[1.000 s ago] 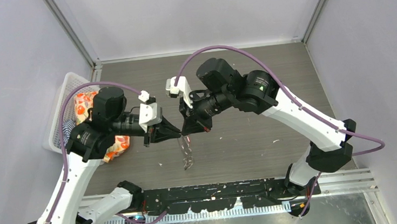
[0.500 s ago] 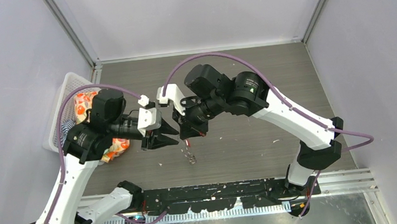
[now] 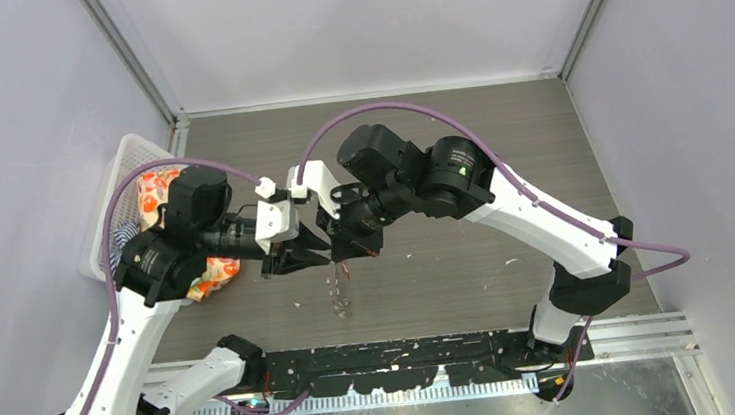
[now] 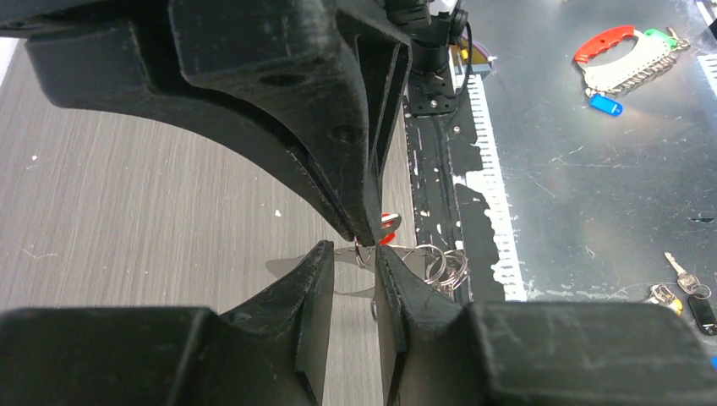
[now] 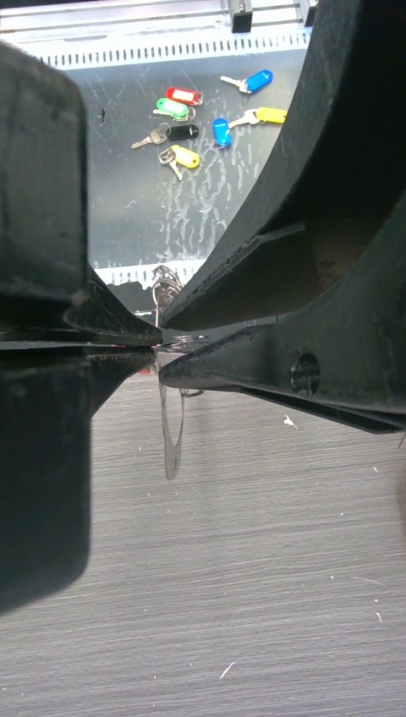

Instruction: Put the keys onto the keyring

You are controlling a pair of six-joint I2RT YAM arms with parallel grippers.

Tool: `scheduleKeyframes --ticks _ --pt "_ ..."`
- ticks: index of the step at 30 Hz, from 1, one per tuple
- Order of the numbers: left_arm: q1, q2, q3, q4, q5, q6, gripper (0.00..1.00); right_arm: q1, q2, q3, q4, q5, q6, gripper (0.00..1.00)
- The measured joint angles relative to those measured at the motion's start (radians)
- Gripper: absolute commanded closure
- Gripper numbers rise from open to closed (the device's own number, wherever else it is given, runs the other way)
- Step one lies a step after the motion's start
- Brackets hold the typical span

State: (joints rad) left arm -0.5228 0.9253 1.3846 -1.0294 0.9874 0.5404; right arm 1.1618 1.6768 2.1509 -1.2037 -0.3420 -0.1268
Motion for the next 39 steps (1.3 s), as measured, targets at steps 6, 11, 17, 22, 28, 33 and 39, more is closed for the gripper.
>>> scheduleKeyframes --ticks 6,11,17,22,28,33,39 --pt "-0.002 0.0 0.0 0.0 -0.018 -0.006 0.9 -0.001 0.0 0.0 0.007 0.001 0.002 0.99" --pt "-0.002 -0.013 -0.014 0.007 -0.026 -0.016 0.9 -0.002 -0.011 -0.025 0.03 0.0 0.005 0.99" --pt "-0.006 -0.036 -0.035 0.031 -0.038 -0.029 0.74 -0.002 -0.032 -0.069 0.071 -0.018 0.018 0.99" --pt "-0.007 -0.046 -0.043 0.053 -0.043 -0.046 0.89 -0.001 -0.051 -0.093 0.1 -0.024 0.028 0.99" --pt "-0.007 -0.052 -0.044 0.057 -0.052 -0.068 0.99 -0.002 -0.061 -0.105 0.126 -0.026 0.033 0.99" --pt "-0.007 -0.049 -0.045 0.06 -0.049 -0.072 1.0 -0.003 -0.081 -0.139 0.154 -0.027 0.042 0.98" --pt "-0.007 -0.047 -0.045 0.062 -0.045 -0.097 1.0 -0.003 -0.127 -0.215 0.237 -0.017 0.078 0.52"
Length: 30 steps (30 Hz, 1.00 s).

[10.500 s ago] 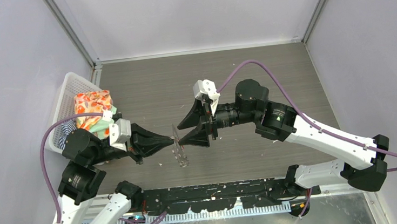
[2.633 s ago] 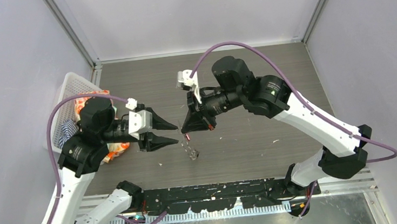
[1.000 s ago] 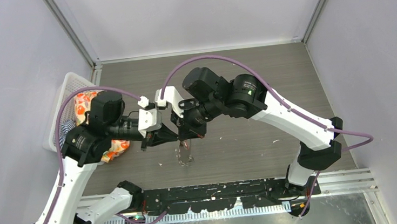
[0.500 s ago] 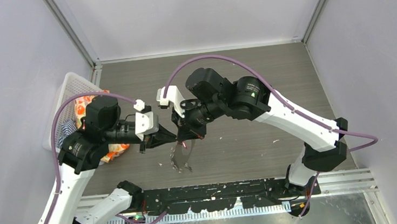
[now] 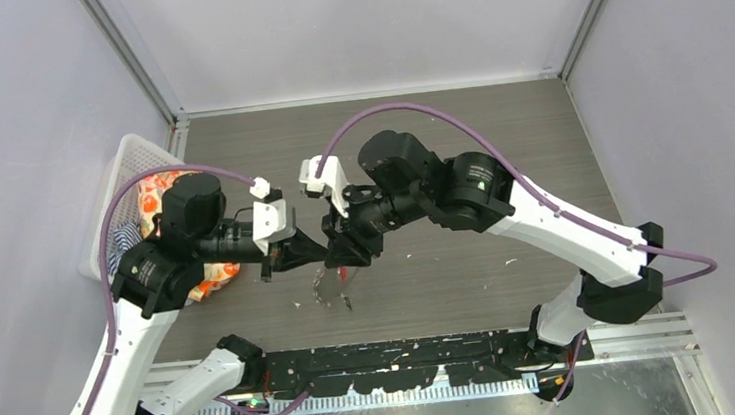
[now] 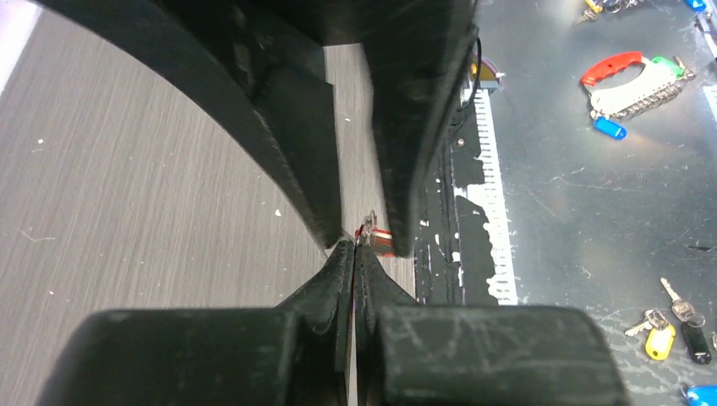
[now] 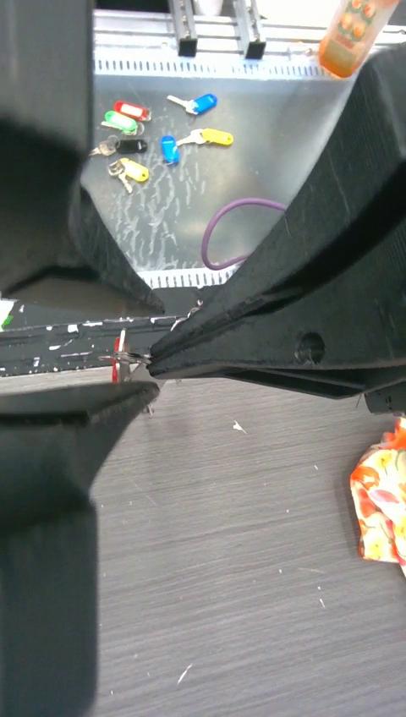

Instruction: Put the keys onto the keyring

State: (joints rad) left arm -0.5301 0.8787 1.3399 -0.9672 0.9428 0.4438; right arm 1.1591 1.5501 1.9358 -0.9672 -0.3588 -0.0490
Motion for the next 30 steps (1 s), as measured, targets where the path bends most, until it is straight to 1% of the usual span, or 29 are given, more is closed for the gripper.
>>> scheduleKeyframes --ticks 1,3,5,7,11,14,17,19,24,27,28,29,30 --pt "0.0 -0.003 -0.003 0.009 0.0 -0.013 1.0 -0.002 -0.017 -0.024 0.029 0.003 0.013 0.48" --pt "0.0 -0.014 -0.027 0.061 0.0 -0.058 1.0 -0.014 -0.077 -0.106 0.109 0.006 0.042 0.46" --pt "0.0 -0.035 -0.065 0.124 0.001 -0.12 1.0 -0.037 -0.158 -0.201 0.187 0.001 0.076 0.46" --pt "0.0 -0.066 -0.106 0.199 0.003 -0.199 1.0 -0.069 -0.239 -0.285 0.258 -0.01 0.113 0.48" --pt "0.0 -0.092 -0.139 0.344 0.02 -0.362 1.0 -0.125 -0.383 -0.426 0.414 -0.035 0.19 0.49" --pt "0.0 -0.094 -0.148 0.475 0.03 -0.49 1.0 -0.132 -0.443 -0.507 0.526 -0.053 0.233 0.5" --pt "0.0 -0.089 -0.153 0.572 0.04 -0.59 1.0 -0.138 -0.458 -0.56 0.611 -0.075 0.266 0.51" --pt "0.0 -0.082 -0.153 0.624 0.051 -0.642 1.0 -0.144 -0.455 -0.591 0.663 -0.086 0.286 0.54" --pt "0.0 -0.071 -0.153 0.692 0.063 -0.707 1.0 -0.154 -0.447 -0.607 0.733 -0.108 0.314 0.64" --pt "0.0 -0.062 -0.153 0.705 0.066 -0.727 1.0 -0.158 -0.445 -0.607 0.772 -0.122 0.324 0.75" --pt "0.0 -0.061 -0.153 0.706 0.067 -0.73 1.0 -0.16 -0.444 -0.607 0.783 -0.127 0.328 0.79" --pt "0.0 -0.062 -0.153 0.709 0.067 -0.731 1.0 -0.16 -0.444 -0.607 0.791 -0.134 0.333 0.85" --pt "0.0 -0.063 -0.153 0.712 0.067 -0.733 1.0 -0.16 -0.443 -0.607 0.795 -0.14 0.336 0.88"
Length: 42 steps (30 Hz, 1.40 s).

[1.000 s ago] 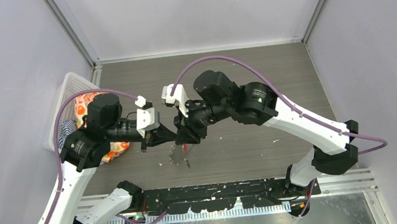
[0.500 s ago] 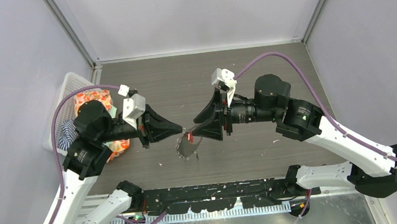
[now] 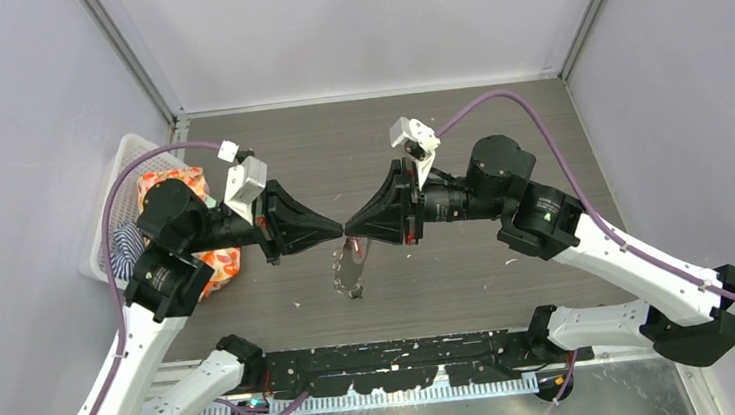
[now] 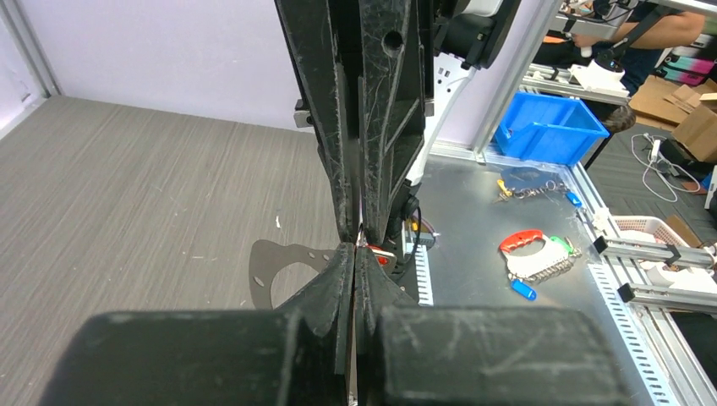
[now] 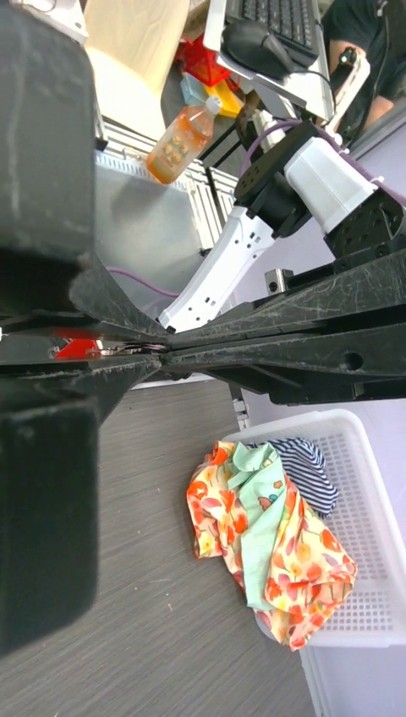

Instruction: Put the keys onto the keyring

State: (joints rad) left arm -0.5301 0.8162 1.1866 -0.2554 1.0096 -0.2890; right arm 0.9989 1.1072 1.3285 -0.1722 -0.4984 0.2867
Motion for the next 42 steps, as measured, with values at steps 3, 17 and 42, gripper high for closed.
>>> scheduleKeyframes --ticks 3,17,42 --pt "0.0 -0.003 -0.002 0.008 -0.001 0.0 1.0 -0.002 0.008 0.003 0.003 -0.023 0.005 0.88" --pt "0.0 -0.013 -0.007 0.007 -0.014 0.011 0.93 -0.006 0.031 0.023 -0.051 -0.035 -0.005 0.99" --pt "-0.001 0.17 0.218 -0.684 0.05 0.719 0.64 -0.01 0.331 0.484 -0.746 -0.058 -0.267 0.99"
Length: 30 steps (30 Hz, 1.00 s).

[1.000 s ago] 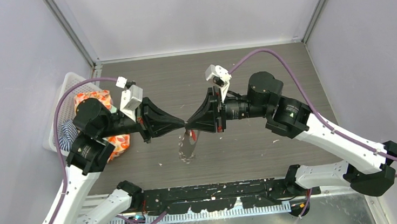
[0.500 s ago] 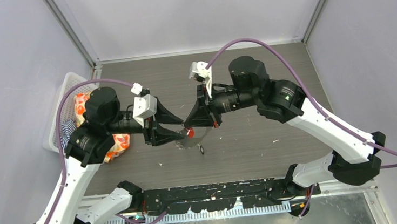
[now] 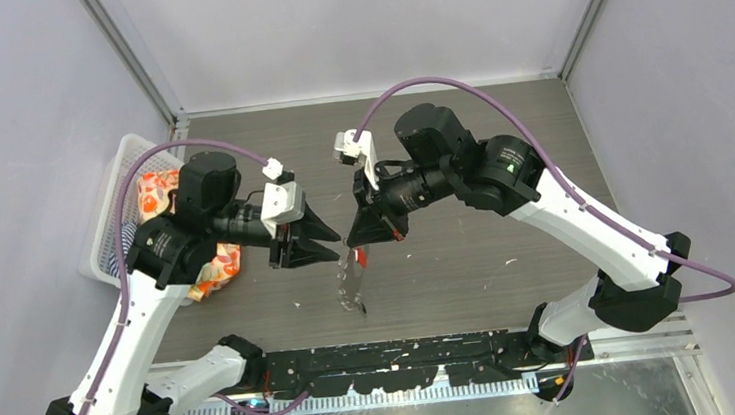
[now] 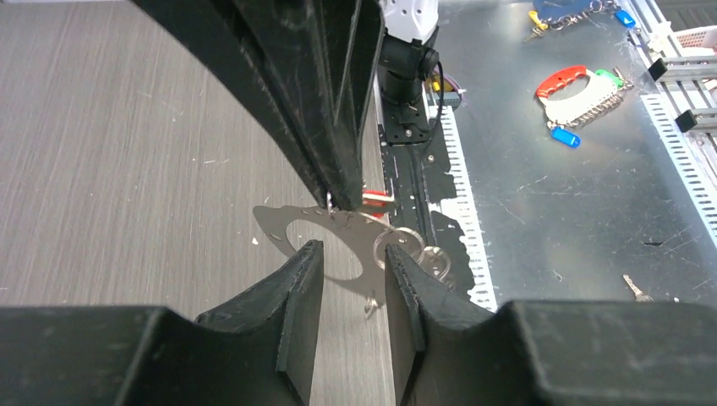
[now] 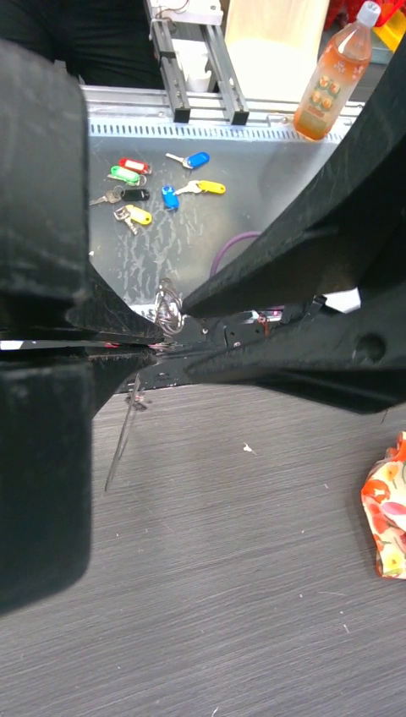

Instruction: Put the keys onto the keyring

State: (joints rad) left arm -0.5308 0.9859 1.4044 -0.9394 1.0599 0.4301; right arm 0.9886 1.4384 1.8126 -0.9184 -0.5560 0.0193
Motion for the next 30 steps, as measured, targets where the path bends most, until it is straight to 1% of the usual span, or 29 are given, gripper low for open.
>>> scheduleKeyframes --ticks 2,6,13,16,21,25,29,30 --pt "0.0 0.007 0.0 -0.013 -0.005 0.014 0.61 0.001 0.0 0.012 -0.004 -0.005 -0.003 0.99" --pt "0.0 0.011 0.0 -0.008 -0.037 0.019 0.61 0.004 0.0 0.021 -0.006 -0.014 -0.008 0.99" --pt "0.0 -0.005 -0.002 0.05 -0.034 -0.032 0.7 0.007 0.006 0.027 -0.012 -0.015 -0.011 0.99" --pt "-0.004 -0.002 -0.002 0.05 -0.014 -0.043 0.71 0.008 0.013 0.031 -0.012 -0.015 -0.011 0.99" --pt "-0.014 0.008 -0.002 0.045 0.0 -0.057 0.75 0.011 0.023 0.032 -0.011 -0.015 -0.011 0.99" --pt "-0.018 0.021 -0.002 0.037 -0.002 -0.055 0.82 0.012 0.031 0.032 -0.011 -0.015 -0.011 0.99" --pt "-0.032 0.031 -0.002 0.018 -0.028 -0.037 0.97 0.013 0.032 0.032 -0.017 -0.014 -0.01 0.99" --pt "-0.037 0.031 -0.002 0.016 -0.04 -0.029 1.0 0.014 0.033 0.032 -0.021 -0.012 -0.011 0.99"
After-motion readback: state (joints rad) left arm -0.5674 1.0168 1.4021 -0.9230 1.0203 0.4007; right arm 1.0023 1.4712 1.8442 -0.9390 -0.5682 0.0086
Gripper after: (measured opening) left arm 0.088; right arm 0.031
